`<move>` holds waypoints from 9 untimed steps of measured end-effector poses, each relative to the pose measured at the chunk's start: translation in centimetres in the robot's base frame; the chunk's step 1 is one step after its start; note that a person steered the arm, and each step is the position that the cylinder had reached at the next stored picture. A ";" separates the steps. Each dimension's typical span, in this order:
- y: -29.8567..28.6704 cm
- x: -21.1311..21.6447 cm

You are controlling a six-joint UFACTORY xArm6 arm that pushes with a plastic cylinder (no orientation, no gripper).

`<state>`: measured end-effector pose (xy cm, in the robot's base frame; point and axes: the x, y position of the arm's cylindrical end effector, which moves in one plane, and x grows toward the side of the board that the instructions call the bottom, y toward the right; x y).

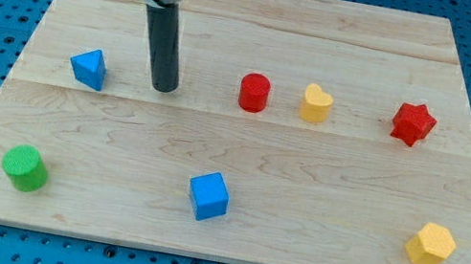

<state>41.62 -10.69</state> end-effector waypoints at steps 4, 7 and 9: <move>-2.2 0.4; -0.1 3.0; 6.6 3.5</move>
<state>45.09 -4.09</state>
